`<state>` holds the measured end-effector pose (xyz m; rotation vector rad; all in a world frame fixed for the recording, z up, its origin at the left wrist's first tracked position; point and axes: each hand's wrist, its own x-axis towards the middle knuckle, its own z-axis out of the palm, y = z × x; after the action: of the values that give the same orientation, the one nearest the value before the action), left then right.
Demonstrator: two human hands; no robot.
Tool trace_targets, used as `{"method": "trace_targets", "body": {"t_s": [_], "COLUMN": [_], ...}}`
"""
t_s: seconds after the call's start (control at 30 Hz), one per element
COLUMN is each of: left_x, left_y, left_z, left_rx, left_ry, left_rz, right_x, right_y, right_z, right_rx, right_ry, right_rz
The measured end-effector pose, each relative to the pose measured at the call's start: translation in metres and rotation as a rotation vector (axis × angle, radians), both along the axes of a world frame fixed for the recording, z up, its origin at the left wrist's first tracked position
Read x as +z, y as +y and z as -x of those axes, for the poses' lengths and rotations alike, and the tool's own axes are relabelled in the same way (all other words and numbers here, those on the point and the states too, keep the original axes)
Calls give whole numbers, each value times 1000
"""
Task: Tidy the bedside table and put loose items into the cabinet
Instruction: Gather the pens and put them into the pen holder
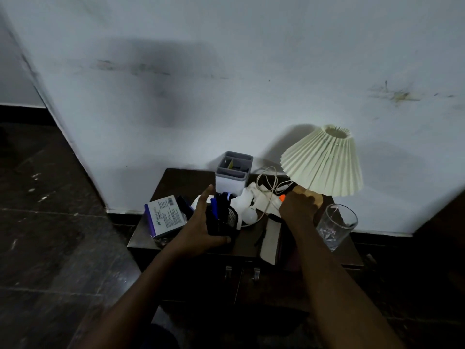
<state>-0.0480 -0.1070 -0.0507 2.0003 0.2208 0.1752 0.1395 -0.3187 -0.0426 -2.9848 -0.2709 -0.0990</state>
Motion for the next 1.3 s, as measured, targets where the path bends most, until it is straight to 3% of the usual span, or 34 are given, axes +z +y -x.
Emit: {"method": "trace_targets", "body": {"t_s": [0.1,0.3,0.33,0.4,0.5,0.6,0.8,0.93,1.1,1.3], "left_x": [5,8,8,8,10,13,36,46,47,46], "left_y": [-6,-17,-18,-18,-18,-17,-8,0,3,8], "left_z": [2,7,9,13,17,19,-6,-22,-30,-29], "left_rx": [22,54,50,38,29,29,223,78,117,168], "left_ry": [-4,-8,-14,-33,-54,-91,-136,-61,-84,-154], "left_rz": [1,19,29,60,92,98,-59,-202,-280,-238], "right_x": [3,8,9,16,35,53,65,57,42,39], "right_y": [1,11,13,15,16,24,35,44,54,59], "right_z": [0,23,29,46,64,72,87,97,99,100], "right_rx": [19,159,194,207,258,342,575,562,502,473], "right_ry": [1,-184,-203,-141,210,456,410,230,62,61], "right_rz": [3,-21,-120,-561,-1123,-1311,-937,-723,-427,-268]}}
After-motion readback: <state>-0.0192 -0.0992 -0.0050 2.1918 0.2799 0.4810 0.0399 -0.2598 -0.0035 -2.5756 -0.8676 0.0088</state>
